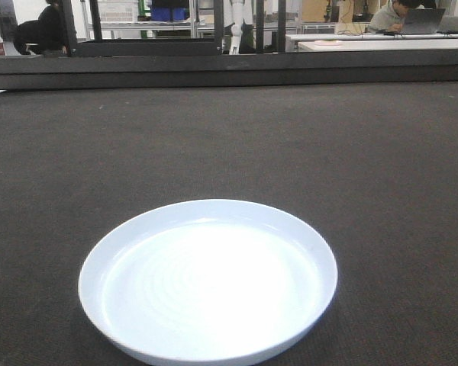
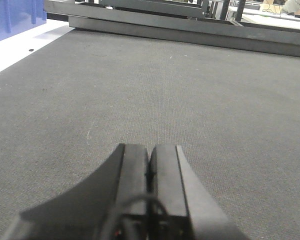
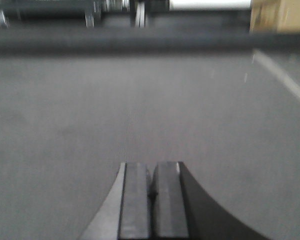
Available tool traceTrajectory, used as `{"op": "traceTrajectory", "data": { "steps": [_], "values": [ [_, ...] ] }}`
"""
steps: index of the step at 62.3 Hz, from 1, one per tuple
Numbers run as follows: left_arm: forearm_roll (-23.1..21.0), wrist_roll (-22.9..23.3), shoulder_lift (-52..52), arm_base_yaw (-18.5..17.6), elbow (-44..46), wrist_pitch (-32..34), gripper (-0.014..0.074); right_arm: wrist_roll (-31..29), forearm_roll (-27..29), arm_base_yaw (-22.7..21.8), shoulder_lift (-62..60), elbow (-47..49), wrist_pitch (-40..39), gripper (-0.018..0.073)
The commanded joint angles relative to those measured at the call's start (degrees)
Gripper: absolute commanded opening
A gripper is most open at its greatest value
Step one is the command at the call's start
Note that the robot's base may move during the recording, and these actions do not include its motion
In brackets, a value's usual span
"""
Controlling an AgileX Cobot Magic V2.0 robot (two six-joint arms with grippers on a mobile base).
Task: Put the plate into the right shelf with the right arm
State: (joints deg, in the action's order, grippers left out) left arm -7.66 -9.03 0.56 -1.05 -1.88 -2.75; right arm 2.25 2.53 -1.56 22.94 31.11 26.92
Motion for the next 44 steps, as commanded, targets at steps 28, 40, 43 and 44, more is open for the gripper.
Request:
{"op": "traceTrajectory", "data": {
  "steps": [28, 40, 43, 44],
  "values": [
    [-0.5, 0.4, 0.6, -0.1, -0.6, 5.2, -0.0128, -0.1, 2.0, 3.2, 28.0, 11.4, 17.4, 0.0056],
    [-0.5, 0.4, 0.6, -0.1, -0.6, 5.2, -0.0128, 11.8, -0.4, 12.5, 39.6, 15.5, 21.8, 0.0111],
    [-0.5, 0.4, 0.6, -0.1, -0.6, 5.2, -0.0128, 14.3, -1.4, 14.7, 42.3, 16.8, 22.1, 0.0188],
    [-0.5, 0.4, 0.6, -0.1, -0.6, 5.2, -0.0128, 15.5, -1.8, 15.8, 43.6, 17.4, 22.2, 0.0230]
  ]
}}
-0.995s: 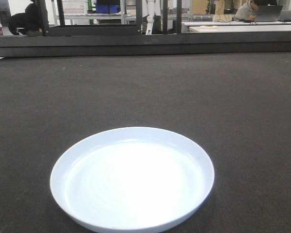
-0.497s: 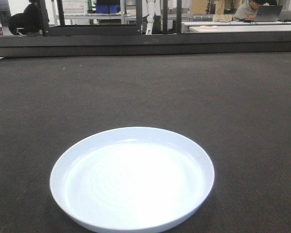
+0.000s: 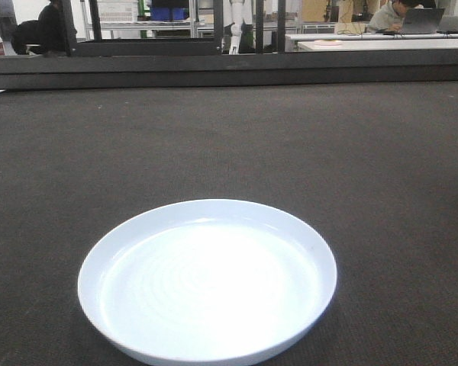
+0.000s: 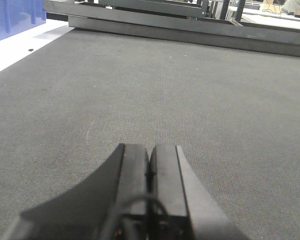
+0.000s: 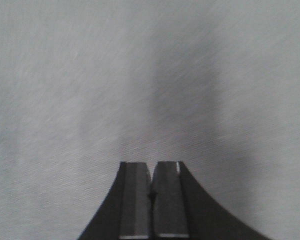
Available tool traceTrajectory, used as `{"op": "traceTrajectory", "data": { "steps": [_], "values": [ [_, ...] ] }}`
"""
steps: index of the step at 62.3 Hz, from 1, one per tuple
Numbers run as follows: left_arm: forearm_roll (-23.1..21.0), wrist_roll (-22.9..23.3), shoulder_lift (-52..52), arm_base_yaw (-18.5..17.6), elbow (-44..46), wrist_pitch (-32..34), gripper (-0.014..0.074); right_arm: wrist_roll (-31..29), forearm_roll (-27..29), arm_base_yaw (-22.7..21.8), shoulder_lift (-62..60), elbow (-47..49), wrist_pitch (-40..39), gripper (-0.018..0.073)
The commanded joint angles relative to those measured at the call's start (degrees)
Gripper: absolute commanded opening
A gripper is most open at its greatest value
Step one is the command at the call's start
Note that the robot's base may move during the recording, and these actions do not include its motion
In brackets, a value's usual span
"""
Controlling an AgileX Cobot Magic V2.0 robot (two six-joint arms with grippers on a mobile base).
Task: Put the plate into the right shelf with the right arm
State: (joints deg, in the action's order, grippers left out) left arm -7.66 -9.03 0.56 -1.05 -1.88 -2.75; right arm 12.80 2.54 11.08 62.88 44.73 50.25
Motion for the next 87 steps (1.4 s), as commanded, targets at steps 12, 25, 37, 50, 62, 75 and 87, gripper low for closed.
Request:
{"op": "traceTrajectory", "data": {
  "steps": [12, 25, 37, 50, 62, 75, 87],
  "values": [
    [-0.5, 0.4, 0.6, -0.1, -0.6, 5.2, -0.0128, 14.9, -2.0, 10.5, 14.9, 11.2, 0.2, 0.0597],
    [-0.5, 0.4, 0.6, -0.1, -0.6, 5.2, -0.0128, 17.5, -2.0, 16.9, 24.4, 19.2, 3.8, 0.0601],
    [-0.5, 0.4, 0.6, -0.1, -0.6, 5.2, -0.0128, 19.7, -1.9, 21.6, 30.4, 23.4, 4.8, 0.0601],
    [-0.5, 0.4, 0.6, -0.1, -0.6, 5.2, -0.0128, 20.2, -1.6, 24.4, 31.6, 23.7, 5.3, 0.0601],
    [-0.5, 0.4, 0.6, -0.1, -0.6, 5.2, -0.0128, 23.0, -1.4, 25.0, 31.8, 23.5, 5.5, 0.0506],
    [-0.5, 0.4, 0.6, -0.1, -0.6, 5.2, -0.0128, 24.6, -1.4, 25.6, 31.8, 21.4, 5.6, 0.0342],
    [-0.5, 0.4, 0.6, -0.1, -0.6, 5.2, -0.0128, 24.6, -1.2, 26.7, 31.8, 20.2, 4.4, 0.0318]
  ]
}}
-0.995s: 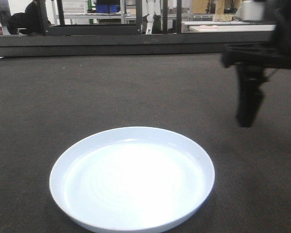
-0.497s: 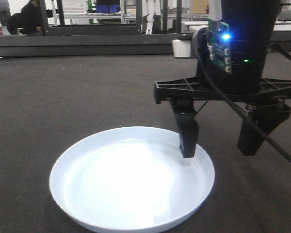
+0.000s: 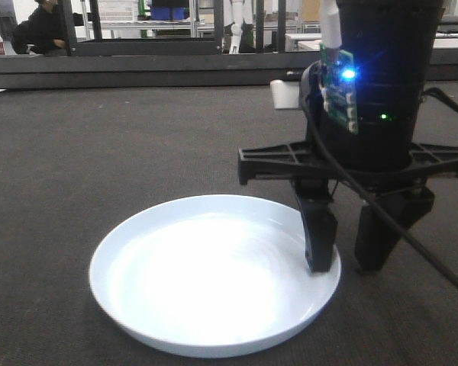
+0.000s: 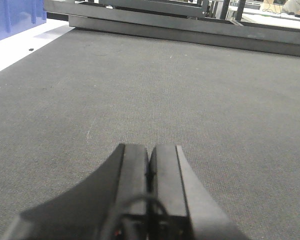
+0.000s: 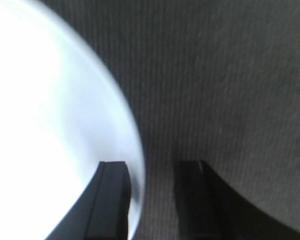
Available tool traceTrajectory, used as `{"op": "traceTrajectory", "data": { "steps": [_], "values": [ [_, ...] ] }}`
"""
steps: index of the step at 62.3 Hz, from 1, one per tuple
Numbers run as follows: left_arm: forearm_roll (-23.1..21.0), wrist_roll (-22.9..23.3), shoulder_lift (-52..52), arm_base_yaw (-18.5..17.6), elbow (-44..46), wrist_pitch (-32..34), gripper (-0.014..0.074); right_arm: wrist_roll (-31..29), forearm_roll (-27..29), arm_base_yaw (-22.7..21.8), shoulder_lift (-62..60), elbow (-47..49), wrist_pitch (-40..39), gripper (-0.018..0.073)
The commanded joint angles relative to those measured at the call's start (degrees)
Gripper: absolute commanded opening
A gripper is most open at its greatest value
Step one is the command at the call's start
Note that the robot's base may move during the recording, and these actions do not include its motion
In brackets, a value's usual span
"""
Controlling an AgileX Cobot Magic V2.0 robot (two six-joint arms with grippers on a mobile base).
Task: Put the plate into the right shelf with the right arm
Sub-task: 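Close the right gripper on the plate rim and tilt it up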
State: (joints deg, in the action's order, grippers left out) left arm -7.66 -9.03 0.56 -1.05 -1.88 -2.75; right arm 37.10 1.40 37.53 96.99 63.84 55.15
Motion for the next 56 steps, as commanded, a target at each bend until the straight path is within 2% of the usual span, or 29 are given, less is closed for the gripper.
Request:
{"op": "traceTrajectory", "data": {
  "steps": [1, 9, 19, 33, 39, 50, 56],
  "values": [
    [-0.5, 0.4, 0.6, -0.1, -0.6, 5.2, -0.0128, 0.3, 0.0, 0.2, -2.3, 1.2, -0.5, 0.0318],
    [-0.5, 0.4, 0.6, -0.1, -0.6, 5.2, -0.0128, 0.3, 0.0, 0.2, -2.3, 1.2, -0.7, 0.0274],
    [-0.5, 0.4, 0.6, -0.1, -0.6, 5.2, -0.0128, 0.3, 0.0, 0.2, -2.7, 1.2, -1.0, 0.0039],
    [-0.5, 0.4, 0.6, -0.1, -0.6, 5.2, -0.0128, 0.1, -0.7, 0.2, -7.7, 1.2, -1.5, 0.0054],
    [-0.5, 0.4, 0.6, -0.1, -0.6, 5.2, -0.0128, -1.7, -2.3, 0.1, -11.5, 1.1, -2.2, 0.0054],
    [-0.5, 0.4, 0.6, -0.1, -0.6, 5.2, -0.0128, -10.2, -5.0, -2.0, -18.9, 0.7, -4.9, 0.0054],
    [-0.5, 0.4, 0.6, -0.1, -0.6, 5.2, -0.0128, -17.2, -6.8, -4.4, -24.5, -2.3, -11.9, 0.0054]
  ]
}}
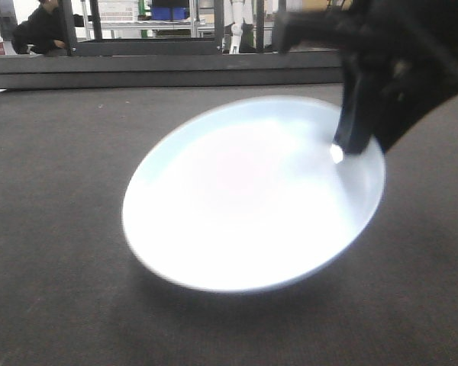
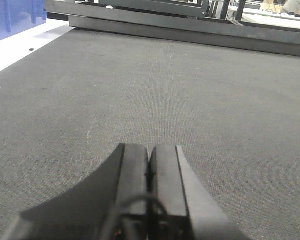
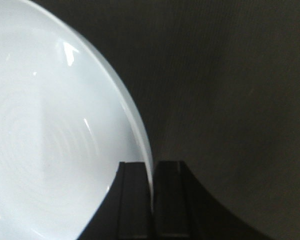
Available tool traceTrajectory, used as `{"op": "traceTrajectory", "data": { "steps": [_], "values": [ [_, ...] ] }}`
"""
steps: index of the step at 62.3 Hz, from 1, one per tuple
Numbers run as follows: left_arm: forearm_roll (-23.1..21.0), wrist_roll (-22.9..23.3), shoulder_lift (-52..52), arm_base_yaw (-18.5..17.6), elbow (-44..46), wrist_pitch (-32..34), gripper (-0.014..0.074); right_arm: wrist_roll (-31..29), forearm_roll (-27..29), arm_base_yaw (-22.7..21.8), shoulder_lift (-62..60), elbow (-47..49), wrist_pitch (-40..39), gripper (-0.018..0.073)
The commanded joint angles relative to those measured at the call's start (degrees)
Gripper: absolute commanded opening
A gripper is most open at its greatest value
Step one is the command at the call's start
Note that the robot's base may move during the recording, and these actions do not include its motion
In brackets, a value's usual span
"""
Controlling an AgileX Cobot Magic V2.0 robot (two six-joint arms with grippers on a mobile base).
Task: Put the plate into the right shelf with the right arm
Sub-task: 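Close the right gripper on the plate rim and tilt it up, then lift the plate with the right gripper up beside the robot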
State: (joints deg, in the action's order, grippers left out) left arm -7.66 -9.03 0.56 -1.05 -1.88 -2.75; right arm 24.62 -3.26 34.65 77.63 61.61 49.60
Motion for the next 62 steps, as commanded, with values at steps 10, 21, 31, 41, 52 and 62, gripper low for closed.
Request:
{"op": "traceTrajectory", "data": {
  "steps": [10, 21, 31, 41, 52, 62],
  "values": [
    [-0.5, 0.4, 0.6, -0.1, -0.6, 5.2, -0.0128, -15.5, 1.5, -8.0, -15.6, -9.1, -20.4, 0.0054],
    [-0.5, 0.4, 0.6, -0.1, -0.6, 5.2, -0.0128, -22.4, 9.5, -18.7, -26.2, -19.4, -31.6, 0.0054],
    [-0.5, 0.4, 0.6, -0.1, -0.6, 5.2, -0.0128, -27.7, 11.4, -28.5, -37.1, -29.7, -41.4, 0.0054],
    [-0.5, 0.4, 0.6, -0.1, -0.6, 5.2, -0.0128, -29.0, 13.1, -33.2, -48.0, -36.6, -47.7, 0.0054],
    [-0.5, 0.4, 0.6, -0.1, -0.6, 5.2, -0.0128, -29.0, 13.0, -33.5, -58.1, -40.8, -47.6, 0.0054],
    [-0.5, 0.4, 0.6, -0.1, -0.6, 5.2, -0.0128, -29.0, 13.0, -33.5, -64.4, -41.2, -44.6, 0.0054]
  ]
}}
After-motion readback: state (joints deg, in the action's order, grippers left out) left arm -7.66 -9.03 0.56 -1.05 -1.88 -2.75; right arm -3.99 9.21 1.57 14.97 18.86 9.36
